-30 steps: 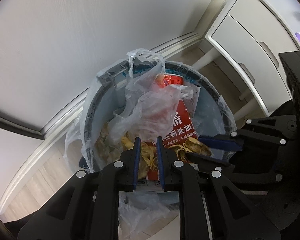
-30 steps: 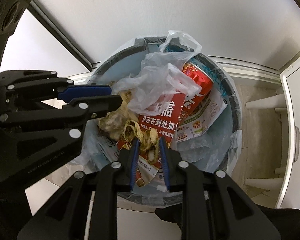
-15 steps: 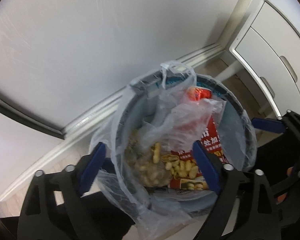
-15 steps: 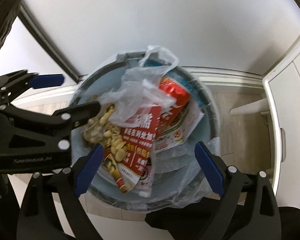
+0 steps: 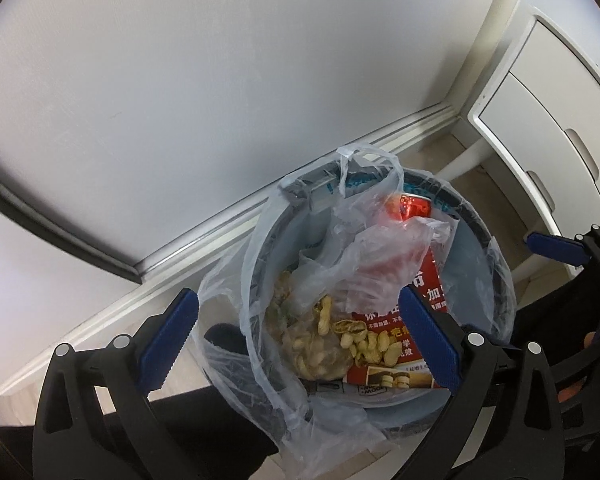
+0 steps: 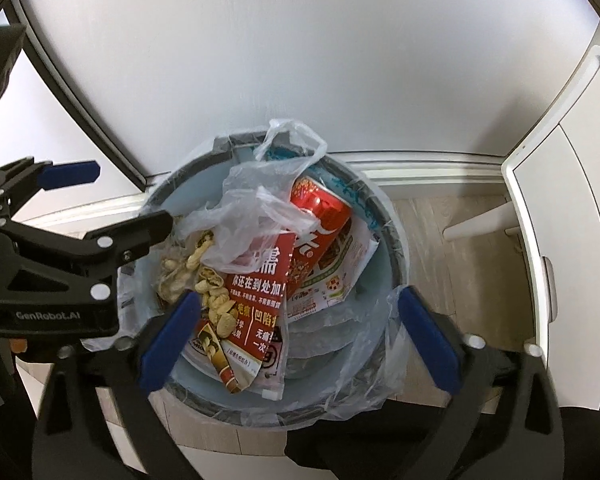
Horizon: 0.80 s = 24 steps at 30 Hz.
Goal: Collect trash
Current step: 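Move both open tools back to the peanut shells on the cabinet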
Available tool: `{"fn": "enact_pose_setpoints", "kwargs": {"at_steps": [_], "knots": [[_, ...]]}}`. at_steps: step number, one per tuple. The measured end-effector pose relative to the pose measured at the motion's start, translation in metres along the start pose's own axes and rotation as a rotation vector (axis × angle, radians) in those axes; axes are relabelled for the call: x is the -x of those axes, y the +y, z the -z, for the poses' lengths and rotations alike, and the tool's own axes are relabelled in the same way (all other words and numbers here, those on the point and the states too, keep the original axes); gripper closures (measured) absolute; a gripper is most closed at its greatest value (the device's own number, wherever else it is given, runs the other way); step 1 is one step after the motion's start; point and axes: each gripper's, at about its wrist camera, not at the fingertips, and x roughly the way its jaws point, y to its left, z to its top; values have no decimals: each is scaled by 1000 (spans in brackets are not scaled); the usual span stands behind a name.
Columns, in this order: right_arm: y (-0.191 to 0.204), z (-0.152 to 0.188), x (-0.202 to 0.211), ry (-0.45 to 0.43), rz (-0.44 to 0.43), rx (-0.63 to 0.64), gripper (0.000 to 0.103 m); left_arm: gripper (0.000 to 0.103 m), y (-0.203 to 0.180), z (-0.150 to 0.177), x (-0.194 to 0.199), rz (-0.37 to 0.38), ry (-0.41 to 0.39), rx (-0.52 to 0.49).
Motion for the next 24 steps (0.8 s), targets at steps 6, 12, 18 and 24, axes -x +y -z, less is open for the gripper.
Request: {"fn": "enact_pose_setpoints", "kwargs": {"at_steps": [6,12,18,24], "knots": [[-7,-1,17,-44,-14,-61,6,6,7,1,15,-26,-35,42],[-14,-1,29,-79,-8,-105,6,6,10,-1,23,-49,-65,65],[-20,-6,56,-187,20,-123,6,6,-6,-12,49,-9,-130,-15],[-41,-20,111,-341,61,-169,6,6,-19,-42,89,33,-236,-37]]}}
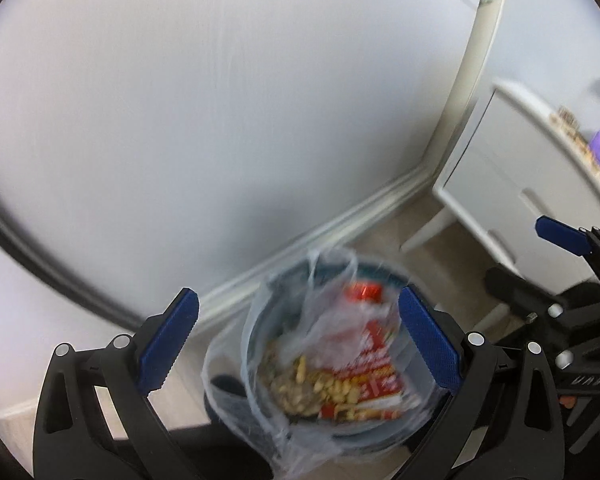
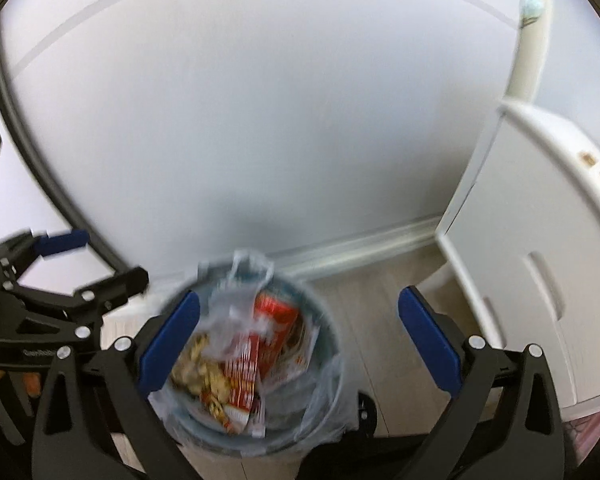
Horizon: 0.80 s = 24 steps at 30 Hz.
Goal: Collect trash
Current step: 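Move both open tools back to the peanut shells on the cabinet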
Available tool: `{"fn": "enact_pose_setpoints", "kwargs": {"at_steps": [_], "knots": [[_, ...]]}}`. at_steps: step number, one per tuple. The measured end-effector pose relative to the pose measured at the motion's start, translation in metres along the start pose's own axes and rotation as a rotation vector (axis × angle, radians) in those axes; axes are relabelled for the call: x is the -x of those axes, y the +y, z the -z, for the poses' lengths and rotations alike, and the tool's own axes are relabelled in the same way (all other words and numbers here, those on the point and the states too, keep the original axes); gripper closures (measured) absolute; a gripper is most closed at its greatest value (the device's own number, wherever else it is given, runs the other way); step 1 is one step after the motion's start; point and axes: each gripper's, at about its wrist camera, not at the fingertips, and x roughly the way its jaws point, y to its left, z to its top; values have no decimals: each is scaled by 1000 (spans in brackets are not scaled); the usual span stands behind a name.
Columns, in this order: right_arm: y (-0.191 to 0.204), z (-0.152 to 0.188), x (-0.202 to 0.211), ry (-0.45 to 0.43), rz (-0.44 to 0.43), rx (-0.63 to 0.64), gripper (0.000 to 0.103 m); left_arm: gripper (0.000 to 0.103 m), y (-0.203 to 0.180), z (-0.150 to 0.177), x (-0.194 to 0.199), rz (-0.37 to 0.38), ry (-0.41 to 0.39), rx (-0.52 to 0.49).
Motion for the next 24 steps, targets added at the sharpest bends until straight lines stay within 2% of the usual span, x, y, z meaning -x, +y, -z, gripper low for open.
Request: {"fn": "enact_pose_setpoints", "kwargs": {"at_steps": [7,11,18,24], "knots": [[-51,-43,53,-122,111,-43,6,6,-36,-66,30,75,-137,-52],[-87,-60,81,-168,186,-54,6,6,-65,-100,43,123,-183,-98],[-138,-68,121,-207,274,-73,6,6,-121,-146,59,207,-242,-151],[-173,-61,146,-218,324,-124,6,6,-167,-159,64,261,-260,-224]]}}
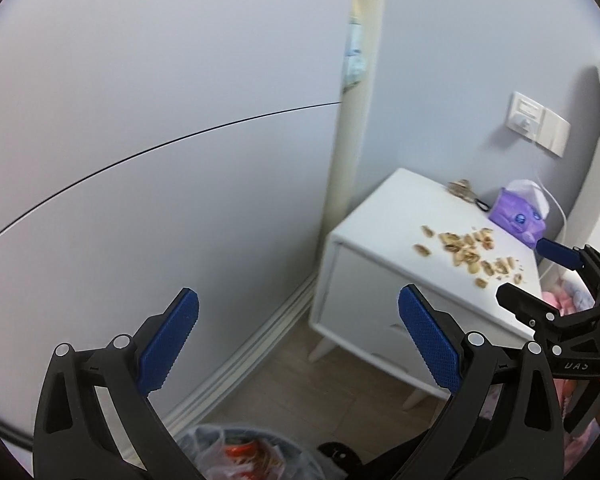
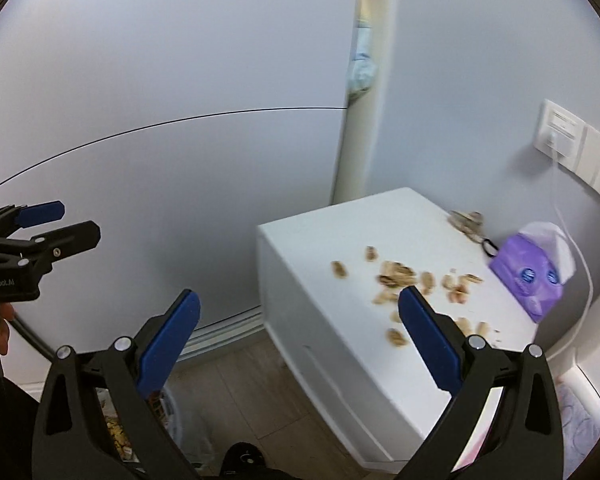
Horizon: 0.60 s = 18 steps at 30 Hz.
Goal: Collect trash
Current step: 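Move both open tools back to the peanut shells on the cabinet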
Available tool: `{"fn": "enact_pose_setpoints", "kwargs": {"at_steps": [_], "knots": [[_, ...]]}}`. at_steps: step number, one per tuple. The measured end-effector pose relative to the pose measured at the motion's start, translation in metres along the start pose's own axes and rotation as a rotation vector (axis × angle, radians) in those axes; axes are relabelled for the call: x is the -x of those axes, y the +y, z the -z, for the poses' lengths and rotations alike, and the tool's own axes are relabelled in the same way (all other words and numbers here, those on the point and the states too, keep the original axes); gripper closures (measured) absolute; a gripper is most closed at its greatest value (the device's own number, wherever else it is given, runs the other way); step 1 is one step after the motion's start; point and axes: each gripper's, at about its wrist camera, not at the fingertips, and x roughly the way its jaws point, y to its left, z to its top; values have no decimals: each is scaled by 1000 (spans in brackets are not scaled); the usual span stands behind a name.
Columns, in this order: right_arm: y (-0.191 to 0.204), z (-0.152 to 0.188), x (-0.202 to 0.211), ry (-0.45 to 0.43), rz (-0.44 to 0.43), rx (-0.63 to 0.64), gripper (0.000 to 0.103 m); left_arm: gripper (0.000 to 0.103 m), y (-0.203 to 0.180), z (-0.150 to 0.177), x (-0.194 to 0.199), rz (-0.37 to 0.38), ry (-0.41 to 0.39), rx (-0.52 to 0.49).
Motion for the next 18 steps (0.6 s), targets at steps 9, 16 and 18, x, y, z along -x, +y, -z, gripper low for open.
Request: {"fn": "enact_pose_setpoints", "kwargs": {"at_steps": [9,16,18], "knots": [[-65,16,9,-1,57,-73,6,6,-63,-14,-32,114,24,-99],[-107,22,3,21,105,-111,6,6,-107,-20,-70,189,64,-154],[-116,23,-3,35,108,-125,6,6,-115,-22,-83,192,78,-162]]}}
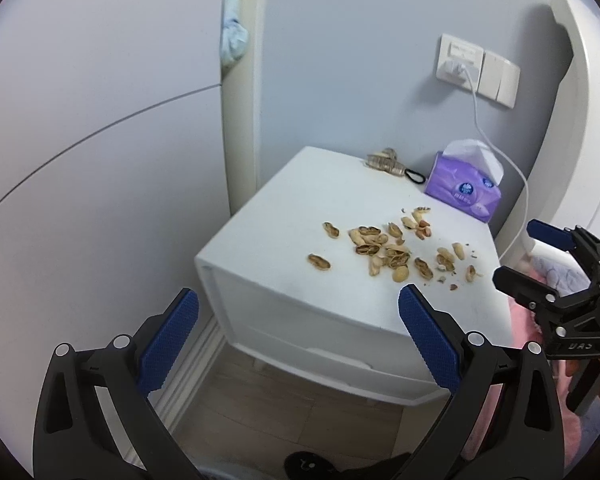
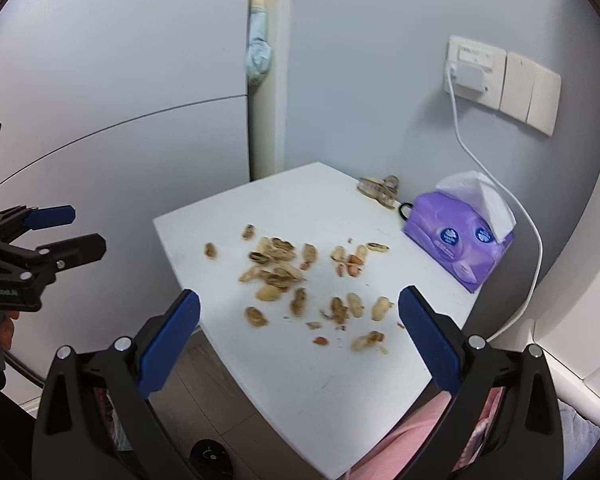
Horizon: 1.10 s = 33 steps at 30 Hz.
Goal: Collect trash
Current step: 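Move both open tools back to the peanut shells on the cabinet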
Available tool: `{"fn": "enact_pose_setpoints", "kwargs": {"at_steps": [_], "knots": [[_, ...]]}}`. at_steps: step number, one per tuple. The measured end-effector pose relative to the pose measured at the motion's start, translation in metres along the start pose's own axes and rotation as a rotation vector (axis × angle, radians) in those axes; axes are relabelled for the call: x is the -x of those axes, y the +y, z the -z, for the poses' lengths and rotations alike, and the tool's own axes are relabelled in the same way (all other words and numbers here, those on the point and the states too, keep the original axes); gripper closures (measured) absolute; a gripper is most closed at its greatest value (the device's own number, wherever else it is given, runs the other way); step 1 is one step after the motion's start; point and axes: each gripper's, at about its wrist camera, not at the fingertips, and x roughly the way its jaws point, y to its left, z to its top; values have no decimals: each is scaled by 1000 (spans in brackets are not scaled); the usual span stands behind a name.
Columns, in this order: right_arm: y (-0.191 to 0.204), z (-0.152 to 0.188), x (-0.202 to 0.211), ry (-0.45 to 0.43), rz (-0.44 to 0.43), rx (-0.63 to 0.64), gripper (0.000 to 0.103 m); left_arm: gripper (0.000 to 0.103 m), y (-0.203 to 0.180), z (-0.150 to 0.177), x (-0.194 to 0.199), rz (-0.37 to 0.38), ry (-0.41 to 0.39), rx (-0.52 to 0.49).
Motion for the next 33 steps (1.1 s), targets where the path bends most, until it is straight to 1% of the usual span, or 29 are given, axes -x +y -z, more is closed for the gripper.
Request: {"fn": "enact_pose_setpoints", "kwargs": {"at_steps": [6,14,16,17,18,20,22,23,24,26,28,30,32,33], "knots": [[-12,2,-27,44,-26,-15,6,6,-8,-11,-42,38,27,-11],[-15,7,-62,77,-87,-10,7,6,-23,-21,-83,91,33,-96],[-17,6,-71,86,-102,-12,12,6,-24,-23,-92,103,34,-101],[-18,6,-75,92,-107,-12,19,9,-24,-25,-97,109,37,-95],[-19,6,-78,95,-109,-12,21,11,-23,-25,-100,113,40,-92],[-20,6,-84,101,-104,-15,21,18,-21,-26,-109,122,58,-76],[-21,5,-88,106,-112,-23,27,22,-18,-26,-117,125,75,-56],[-21,5,-90,110,-112,-23,35,26,-18,-25,-120,123,79,-53],[-21,5,-92,113,-113,-24,40,28,-18,-25,-123,122,83,-49],[-21,6,-97,122,-118,-25,41,35,-17,-23,-127,118,91,-42],[-20,8,-101,138,-125,-21,42,37,-17,-22,-129,119,96,-32],[-19,10,-103,142,-130,-15,46,39,-18,-21,-129,119,95,-32],[-19,10,-103,142,-134,-10,47,49,-19,-20,-129,117,93,-36],[-18,10,-104,145,-134,-8,48,51,-20,-19,-130,121,97,-35]]}}
